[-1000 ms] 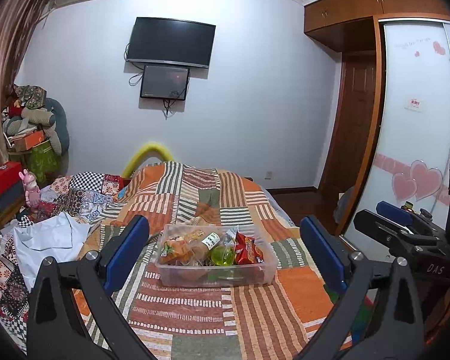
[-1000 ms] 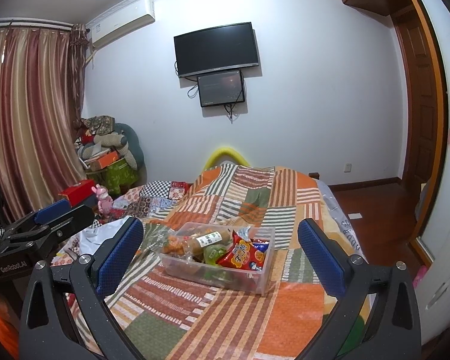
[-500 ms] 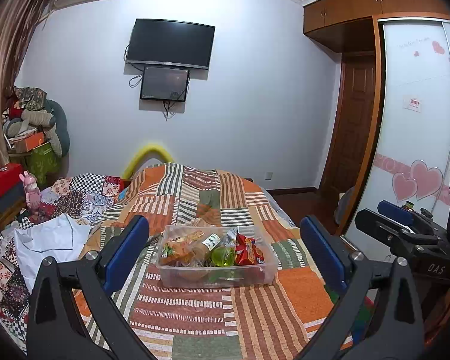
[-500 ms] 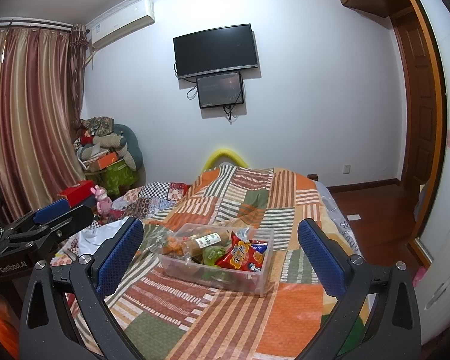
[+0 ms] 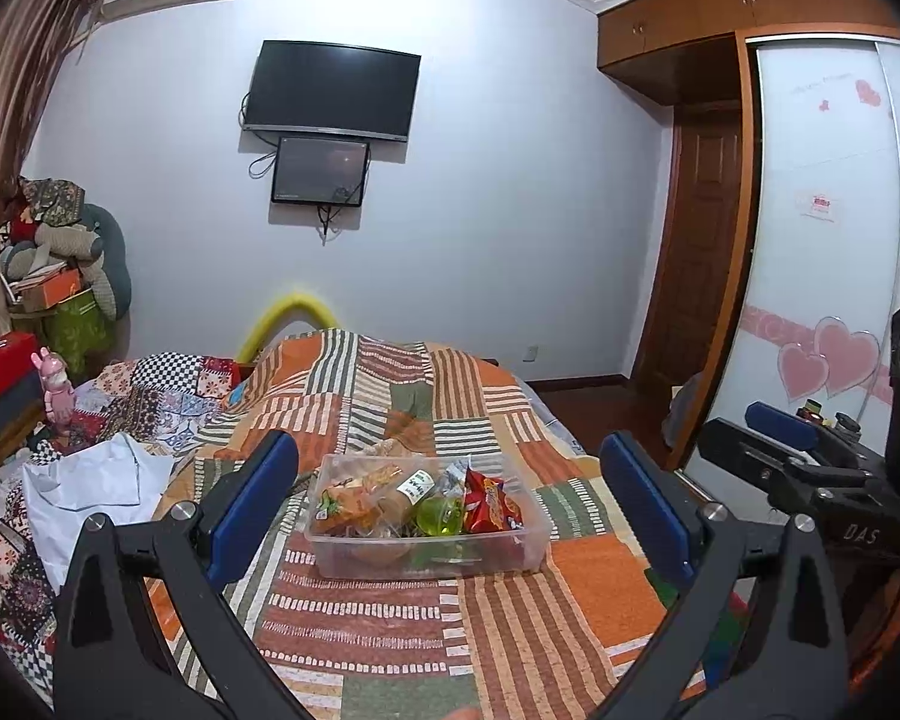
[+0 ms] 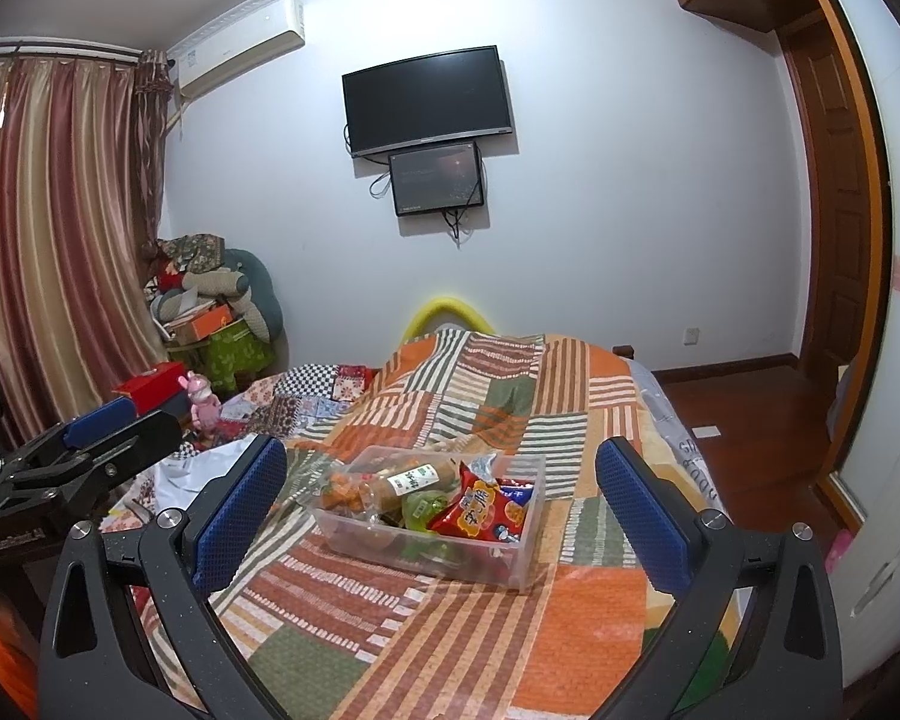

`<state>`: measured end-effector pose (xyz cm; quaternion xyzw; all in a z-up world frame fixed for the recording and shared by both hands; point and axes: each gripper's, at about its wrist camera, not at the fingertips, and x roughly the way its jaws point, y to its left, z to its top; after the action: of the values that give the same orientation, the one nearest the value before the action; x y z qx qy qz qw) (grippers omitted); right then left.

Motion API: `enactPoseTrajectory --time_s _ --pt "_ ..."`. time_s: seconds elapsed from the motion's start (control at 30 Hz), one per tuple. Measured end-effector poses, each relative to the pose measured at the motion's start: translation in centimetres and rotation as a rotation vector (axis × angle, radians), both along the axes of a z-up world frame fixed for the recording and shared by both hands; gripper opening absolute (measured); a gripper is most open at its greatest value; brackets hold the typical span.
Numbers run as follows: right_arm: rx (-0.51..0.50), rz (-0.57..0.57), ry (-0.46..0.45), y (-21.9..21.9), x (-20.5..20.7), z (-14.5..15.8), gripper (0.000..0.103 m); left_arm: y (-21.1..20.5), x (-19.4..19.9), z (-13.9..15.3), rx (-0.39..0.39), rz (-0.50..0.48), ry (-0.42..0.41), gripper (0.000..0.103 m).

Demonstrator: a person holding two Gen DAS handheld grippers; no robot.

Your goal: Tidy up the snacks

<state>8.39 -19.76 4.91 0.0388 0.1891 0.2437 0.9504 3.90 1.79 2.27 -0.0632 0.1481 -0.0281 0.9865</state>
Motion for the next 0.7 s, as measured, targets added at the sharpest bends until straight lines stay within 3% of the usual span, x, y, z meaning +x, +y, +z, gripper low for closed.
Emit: enactPoseTrajectory --time_s 0.23,0.7 --pt "0.003 0.001 0.002 -0.13 0.11 0.07 0.103 -0.52 0.06 -0.14 0.027 -0.015 -0.006 0.102" --pt "0.004 0.001 0.004 0.04 0.12 0.10 0.103 -0.05 0.45 -0.47 0.001 -0.024 0.014 0.102"
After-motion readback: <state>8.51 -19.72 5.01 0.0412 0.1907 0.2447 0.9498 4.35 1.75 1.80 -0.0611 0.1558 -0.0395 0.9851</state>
